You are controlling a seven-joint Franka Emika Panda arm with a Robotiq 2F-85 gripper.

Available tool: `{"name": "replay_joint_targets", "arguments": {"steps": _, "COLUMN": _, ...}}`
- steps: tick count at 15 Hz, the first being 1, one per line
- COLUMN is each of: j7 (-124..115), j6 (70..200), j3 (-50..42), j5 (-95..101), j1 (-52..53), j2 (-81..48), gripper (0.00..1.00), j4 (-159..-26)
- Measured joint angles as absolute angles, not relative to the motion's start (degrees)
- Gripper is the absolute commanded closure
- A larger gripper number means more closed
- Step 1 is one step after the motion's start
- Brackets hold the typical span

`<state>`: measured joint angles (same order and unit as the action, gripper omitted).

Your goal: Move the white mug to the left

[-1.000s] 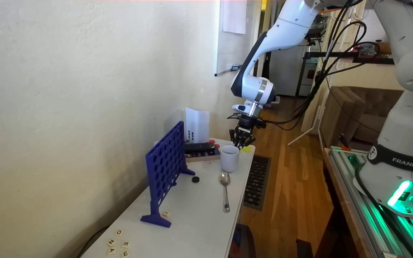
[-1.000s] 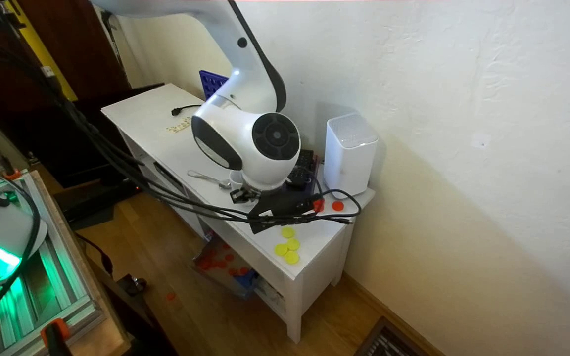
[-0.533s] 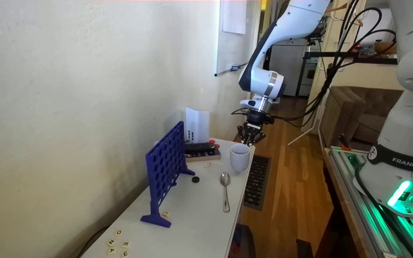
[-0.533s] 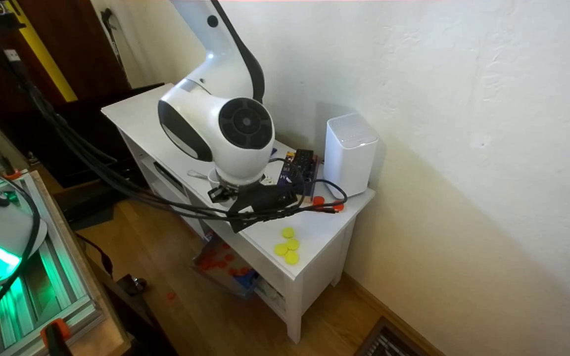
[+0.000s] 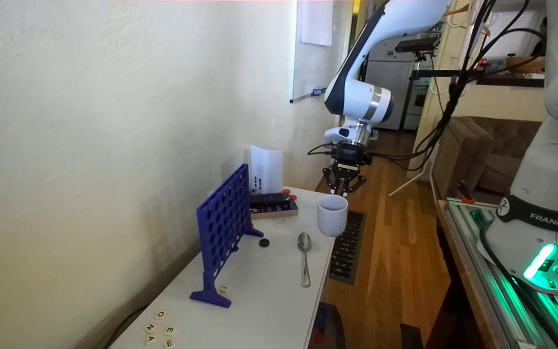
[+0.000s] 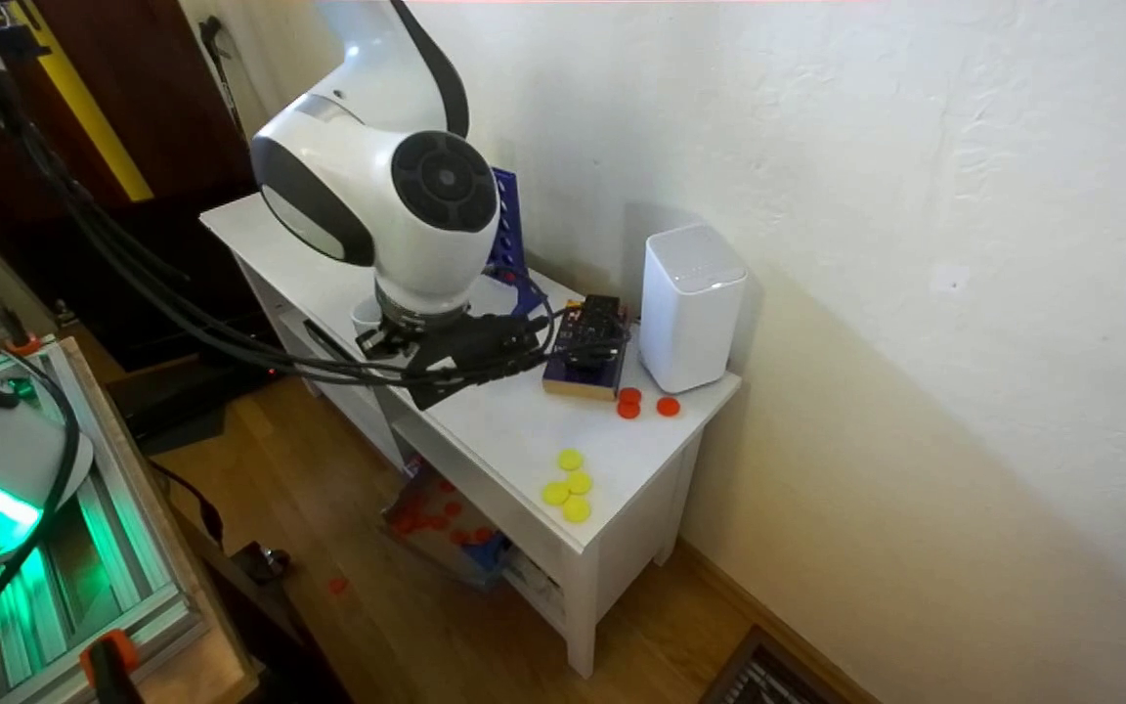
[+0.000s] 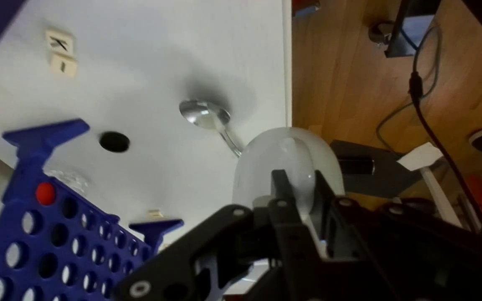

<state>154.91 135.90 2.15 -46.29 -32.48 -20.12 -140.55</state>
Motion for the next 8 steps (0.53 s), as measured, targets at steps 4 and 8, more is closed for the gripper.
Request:
{"name": "replay_joint_targets", "arguments": {"steps": 4, "j7": 154.43, "j6": 128.35, "j3": -0.03, "j5": -45.61, "j1": -24.22, "j2": -18.41, "gripper": 0.96, "j4": -140.83}}
{"name": "replay_joint_targets", "arguments": {"steps": 8, "j7": 153.45, "j6": 123.14, "j3": -0.13, "j5": -46.98, "j1": -18.81, "j2": -17.56, "gripper": 0.96, "j4": -140.24}}
